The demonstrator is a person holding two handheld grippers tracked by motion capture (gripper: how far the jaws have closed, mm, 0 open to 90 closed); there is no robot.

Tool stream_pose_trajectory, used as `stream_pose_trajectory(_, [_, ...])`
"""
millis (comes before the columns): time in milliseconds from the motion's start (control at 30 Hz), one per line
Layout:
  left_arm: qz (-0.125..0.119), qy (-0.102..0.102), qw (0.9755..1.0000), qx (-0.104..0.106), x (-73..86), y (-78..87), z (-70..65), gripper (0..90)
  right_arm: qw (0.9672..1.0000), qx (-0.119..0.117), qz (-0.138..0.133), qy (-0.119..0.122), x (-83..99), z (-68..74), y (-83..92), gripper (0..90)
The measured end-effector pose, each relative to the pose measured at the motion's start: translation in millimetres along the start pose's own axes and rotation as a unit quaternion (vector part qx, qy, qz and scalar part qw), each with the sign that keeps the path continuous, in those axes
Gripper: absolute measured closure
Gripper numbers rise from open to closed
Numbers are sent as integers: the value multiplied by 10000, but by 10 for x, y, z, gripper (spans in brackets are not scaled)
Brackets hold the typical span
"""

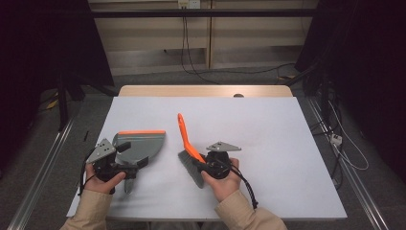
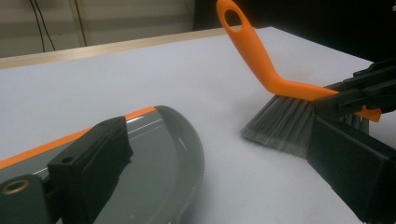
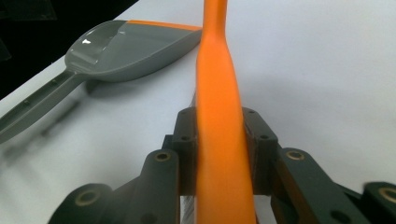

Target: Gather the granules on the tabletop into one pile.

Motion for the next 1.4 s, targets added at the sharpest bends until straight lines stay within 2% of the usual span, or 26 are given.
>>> stream_pose_trajectory(633, [16, -17, 10000, 8, -2, -1, -5, 61, 9999, 149, 13, -62, 24, -173, 144, 709])
stream_pose_trajectory(833, [31, -18, 10000, 3, -1, -9, -10, 61, 9998, 109, -28, -158, 21, -223, 185, 711])
stream_pose_trajectory(933, [35, -11, 10000, 8, 1, -15, -12, 61, 9996, 4, -75, -255, -2, -225, 191, 713])
stream_pose_trajectory(1067, [41, -16, 10000, -3, 0, -13, -3, 61, 9993, -103, -239, -276, -93, -190, 217, 713])
stream_pose_trajectory(1167, [14, 13, 10000, 0, -4, -13, -2, 61, 9992, -155, -332, -179, -194, -123, 188, 713])
stream_pose_trajectory(1400, [35, -3, 10000, 11, 3, -13, 2, 61, 9989, -283, -350, -111, -332, 87, -145, 713])
Point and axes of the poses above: each handheld gripper's, and its own axes: y roughly backward along the jaws, x roughly out of its underside, z roughly to its left, the point moved 4 cm from there along -y, roughly forward along the jaws, and after that the axes turned 4 degrees about y, right-handed, at the moved point
